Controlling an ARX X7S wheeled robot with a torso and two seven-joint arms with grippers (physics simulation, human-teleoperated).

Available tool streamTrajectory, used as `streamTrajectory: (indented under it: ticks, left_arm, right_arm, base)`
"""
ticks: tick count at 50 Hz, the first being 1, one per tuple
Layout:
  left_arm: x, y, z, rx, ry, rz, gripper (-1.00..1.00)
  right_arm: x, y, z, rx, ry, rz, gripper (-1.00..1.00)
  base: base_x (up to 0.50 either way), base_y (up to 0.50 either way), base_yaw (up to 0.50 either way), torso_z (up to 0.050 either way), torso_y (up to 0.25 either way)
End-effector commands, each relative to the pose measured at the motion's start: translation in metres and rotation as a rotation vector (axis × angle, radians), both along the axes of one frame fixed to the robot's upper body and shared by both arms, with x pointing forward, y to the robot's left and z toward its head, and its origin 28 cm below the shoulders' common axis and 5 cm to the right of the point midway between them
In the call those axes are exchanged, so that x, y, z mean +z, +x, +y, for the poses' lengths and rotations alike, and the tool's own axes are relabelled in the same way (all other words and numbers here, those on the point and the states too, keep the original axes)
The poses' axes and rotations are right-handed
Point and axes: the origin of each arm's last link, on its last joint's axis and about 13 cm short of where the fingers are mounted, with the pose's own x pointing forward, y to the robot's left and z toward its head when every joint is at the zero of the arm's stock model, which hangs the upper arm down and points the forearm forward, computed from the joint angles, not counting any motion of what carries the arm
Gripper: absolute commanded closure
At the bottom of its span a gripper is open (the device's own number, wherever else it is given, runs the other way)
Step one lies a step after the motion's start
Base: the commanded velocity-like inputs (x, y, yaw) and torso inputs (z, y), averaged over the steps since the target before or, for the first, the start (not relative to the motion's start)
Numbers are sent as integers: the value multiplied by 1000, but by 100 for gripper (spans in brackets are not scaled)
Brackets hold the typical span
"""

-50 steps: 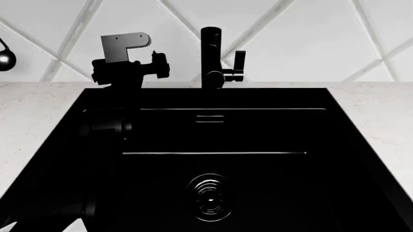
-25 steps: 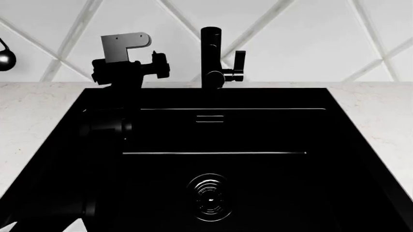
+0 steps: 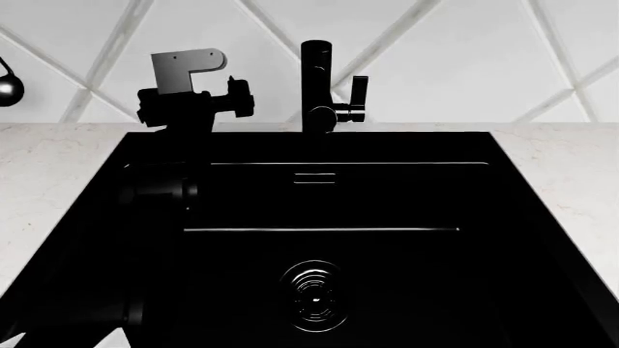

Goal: Pick the chicken breast from the plate and place it on the cutting board. Then pick the condiment bottle from the cabinet and place it next to the cutting board.

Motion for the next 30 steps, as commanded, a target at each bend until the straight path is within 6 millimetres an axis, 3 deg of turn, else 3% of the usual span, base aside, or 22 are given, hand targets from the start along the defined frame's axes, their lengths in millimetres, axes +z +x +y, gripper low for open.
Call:
streamTrajectory:
  ticks: [1, 30]
  left_arm:
    - [0, 0, 0, 0, 3, 0, -100]
    - [0, 0, 0, -2, -3, -1, -100]
  right_arm:
    - [-17, 3, 1, 18, -13, 42, 100]
    - [-46, -1, 10, 77, -59, 103, 100]
  base:
    - [0, 0, 0, 0, 0]
    - [0, 0, 0, 0, 0]
